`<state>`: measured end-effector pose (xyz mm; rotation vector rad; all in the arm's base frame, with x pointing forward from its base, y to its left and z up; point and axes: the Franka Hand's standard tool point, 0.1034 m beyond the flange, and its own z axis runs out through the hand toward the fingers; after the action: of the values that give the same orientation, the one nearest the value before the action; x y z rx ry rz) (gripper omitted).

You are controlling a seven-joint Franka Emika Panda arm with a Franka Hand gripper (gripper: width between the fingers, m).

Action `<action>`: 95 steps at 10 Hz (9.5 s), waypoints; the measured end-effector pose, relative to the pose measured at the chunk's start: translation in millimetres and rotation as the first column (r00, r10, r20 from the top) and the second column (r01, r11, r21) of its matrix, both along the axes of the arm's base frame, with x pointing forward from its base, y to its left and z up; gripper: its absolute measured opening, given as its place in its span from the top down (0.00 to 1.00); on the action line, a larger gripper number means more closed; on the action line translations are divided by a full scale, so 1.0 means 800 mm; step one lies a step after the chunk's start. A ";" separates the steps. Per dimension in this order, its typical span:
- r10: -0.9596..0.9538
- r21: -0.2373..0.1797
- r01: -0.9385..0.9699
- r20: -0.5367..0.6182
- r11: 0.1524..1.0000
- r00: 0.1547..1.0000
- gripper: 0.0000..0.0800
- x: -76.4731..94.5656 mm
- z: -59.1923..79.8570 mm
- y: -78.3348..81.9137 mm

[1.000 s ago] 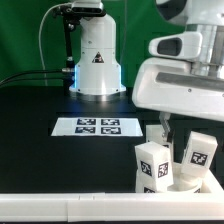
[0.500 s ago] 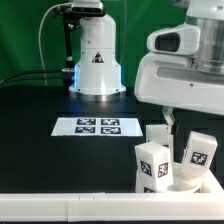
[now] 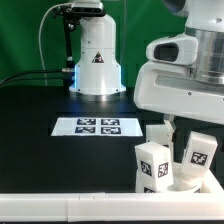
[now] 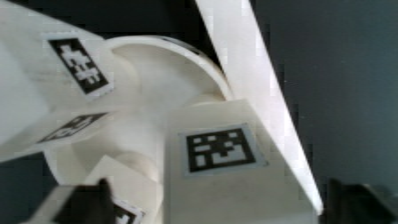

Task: Assemble stool

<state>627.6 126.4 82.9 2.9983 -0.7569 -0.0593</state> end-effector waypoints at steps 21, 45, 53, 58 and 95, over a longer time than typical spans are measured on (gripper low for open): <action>-0.992 0.231 0.972 -0.127 -0.045 -0.016 0.50 0.009 -0.003 -0.008; 0.878 -0.014 -0.879 0.047 0.477 0.476 0.19 -0.008 0.005 -0.027; 0.788 0.006 -0.788 0.040 0.615 0.615 0.58 -0.008 -0.009 -0.020; 0.090 0.103 -0.099 0.092 0.990 0.992 0.58 -0.002 -0.011 -0.017; 0.907 -0.093 -0.904 0.113 0.417 0.406 0.19 0.011 0.020 0.000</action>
Offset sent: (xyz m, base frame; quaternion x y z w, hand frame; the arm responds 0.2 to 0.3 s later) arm 0.0000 0.0000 0.0000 0.0000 0.0000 0.1296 0.9916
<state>636.3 126.0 98.9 2.9325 0.9804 0.2161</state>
